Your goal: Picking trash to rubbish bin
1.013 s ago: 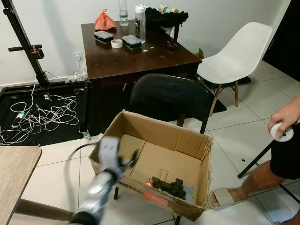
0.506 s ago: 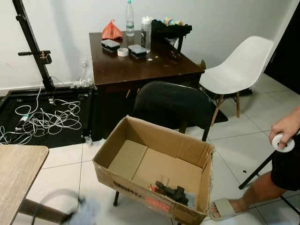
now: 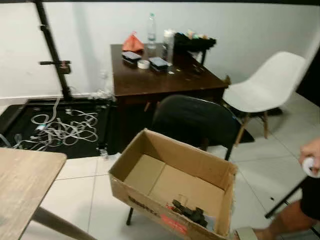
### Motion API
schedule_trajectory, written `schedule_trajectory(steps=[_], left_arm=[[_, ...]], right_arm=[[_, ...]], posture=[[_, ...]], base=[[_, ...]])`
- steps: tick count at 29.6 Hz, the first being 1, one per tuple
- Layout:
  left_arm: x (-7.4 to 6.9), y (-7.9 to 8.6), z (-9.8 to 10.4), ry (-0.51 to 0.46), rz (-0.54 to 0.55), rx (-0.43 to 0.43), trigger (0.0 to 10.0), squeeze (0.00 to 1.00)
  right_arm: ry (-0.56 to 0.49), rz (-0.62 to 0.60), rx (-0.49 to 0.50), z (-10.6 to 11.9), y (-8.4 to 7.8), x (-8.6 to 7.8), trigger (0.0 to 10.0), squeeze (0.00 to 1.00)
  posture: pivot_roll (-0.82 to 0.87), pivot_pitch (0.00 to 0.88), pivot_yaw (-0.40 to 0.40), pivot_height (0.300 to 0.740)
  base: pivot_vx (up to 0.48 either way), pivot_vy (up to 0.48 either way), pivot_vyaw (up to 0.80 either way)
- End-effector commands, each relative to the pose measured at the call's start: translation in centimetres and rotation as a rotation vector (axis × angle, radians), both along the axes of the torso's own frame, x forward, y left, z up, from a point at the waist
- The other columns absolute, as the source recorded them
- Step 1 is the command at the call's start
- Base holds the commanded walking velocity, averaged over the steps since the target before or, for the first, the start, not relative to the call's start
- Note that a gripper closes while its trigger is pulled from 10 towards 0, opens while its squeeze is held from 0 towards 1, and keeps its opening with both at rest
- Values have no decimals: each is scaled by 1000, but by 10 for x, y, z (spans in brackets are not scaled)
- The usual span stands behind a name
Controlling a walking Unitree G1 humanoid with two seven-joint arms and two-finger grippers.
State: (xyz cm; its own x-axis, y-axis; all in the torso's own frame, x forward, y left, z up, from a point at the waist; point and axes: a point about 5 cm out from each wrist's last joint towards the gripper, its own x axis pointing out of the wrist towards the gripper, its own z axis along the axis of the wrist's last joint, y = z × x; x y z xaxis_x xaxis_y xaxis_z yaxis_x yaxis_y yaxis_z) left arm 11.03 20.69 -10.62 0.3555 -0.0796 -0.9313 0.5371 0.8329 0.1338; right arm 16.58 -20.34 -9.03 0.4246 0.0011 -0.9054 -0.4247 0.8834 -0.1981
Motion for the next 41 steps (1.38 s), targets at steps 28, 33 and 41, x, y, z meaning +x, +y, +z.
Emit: schedule_trajectory(steps=[28,33,41], left_arm=[[10,-28,-1,27,-10,-76,10000,0],[9,-29,-2,37,5,-85,10000,0],[7,-29,-3,47,25,-82,10000,0]], right_arm=[[31,20,54,-4,15,-5,10000,0],[30,18,52,-4,15,-5,10000,0],[26,0,27,-4,12,-6,10000,0]], posture=[[-96,83,32,740],[-96,83,33,740],[-98,86,34,740]], base=[[0,0,769],[0,0,741],[0,0,0]])
